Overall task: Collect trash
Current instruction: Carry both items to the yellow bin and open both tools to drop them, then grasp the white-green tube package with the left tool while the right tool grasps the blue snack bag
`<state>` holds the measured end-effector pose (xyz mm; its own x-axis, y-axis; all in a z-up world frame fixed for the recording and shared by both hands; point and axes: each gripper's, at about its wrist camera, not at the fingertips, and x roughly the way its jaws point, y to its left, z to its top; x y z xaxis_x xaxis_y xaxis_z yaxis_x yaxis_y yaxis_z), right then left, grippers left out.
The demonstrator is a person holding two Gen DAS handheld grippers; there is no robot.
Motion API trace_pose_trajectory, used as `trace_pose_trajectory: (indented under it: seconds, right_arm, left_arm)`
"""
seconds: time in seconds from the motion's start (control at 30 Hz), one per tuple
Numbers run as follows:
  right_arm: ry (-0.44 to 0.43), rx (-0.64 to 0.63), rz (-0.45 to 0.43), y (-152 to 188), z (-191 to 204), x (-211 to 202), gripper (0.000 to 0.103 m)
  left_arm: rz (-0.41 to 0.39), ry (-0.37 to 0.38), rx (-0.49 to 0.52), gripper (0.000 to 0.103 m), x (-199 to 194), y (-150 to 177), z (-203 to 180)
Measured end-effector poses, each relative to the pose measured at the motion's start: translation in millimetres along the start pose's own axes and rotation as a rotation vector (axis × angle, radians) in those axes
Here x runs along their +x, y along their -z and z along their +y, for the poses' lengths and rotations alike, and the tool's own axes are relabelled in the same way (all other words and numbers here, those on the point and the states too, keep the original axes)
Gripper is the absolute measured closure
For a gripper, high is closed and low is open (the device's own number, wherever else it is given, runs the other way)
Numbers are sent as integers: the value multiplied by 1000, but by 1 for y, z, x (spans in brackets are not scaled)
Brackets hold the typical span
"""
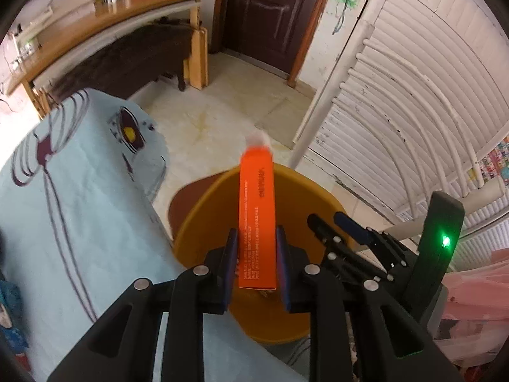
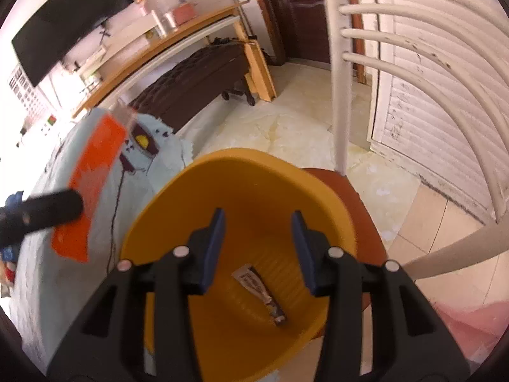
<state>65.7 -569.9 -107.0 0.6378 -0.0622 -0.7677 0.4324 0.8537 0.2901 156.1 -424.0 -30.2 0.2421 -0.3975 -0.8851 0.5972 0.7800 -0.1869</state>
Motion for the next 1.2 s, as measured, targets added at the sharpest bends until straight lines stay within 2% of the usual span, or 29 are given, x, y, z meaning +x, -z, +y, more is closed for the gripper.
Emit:
trace_pose_trajectory:
  seconds: [0.07,0.1,0.13,0.4,0.53,0.6,0.73,0.87,0.97,1.07,1.2]
  right_arm:
    - [-2,15,-8,-2,-4,-3,60]
    - [-1,17,-15,-3,-4,-5,57]
    - [-1,16,-22,-4,-3,-8,52]
    - [-61,-35,-74,-10,26,-30,50]
    - [-108,-82,-118,-12,51,-49,37]
    - [-132,-116,-144,-12,69,-61,36]
    - [-191,-200,-164,-9,109,-77,28]
    - [-240,-277,-152,-6,148,-80,26]
    - [-278,-318,-139,-3,176,-80,25]
    - [-315,-348,-129,1,203,-80,19]
    - [-361,-373,-103,7,232,-79,17]
  left_arm:
    - [12,18,-2,64,-1,0,1]
    - [11,26,-2,41,-2,0,1]
    - [-1,32,-11,26,-6,0,2]
    - [-127,61,-53,25,-62,20,16]
    - [-196,70,-50,25,-95,42,27]
    - [-235,60,-47,23,-113,55,34]
    - [-344,-27,-60,18,-156,85,62]
    - [-433,-150,-102,17,-194,114,96]
    - [-463,-198,-171,17,-220,131,124]
    - [-485,-242,-245,17,-241,146,155]
    - [-502,-328,-298,16,-260,165,185]
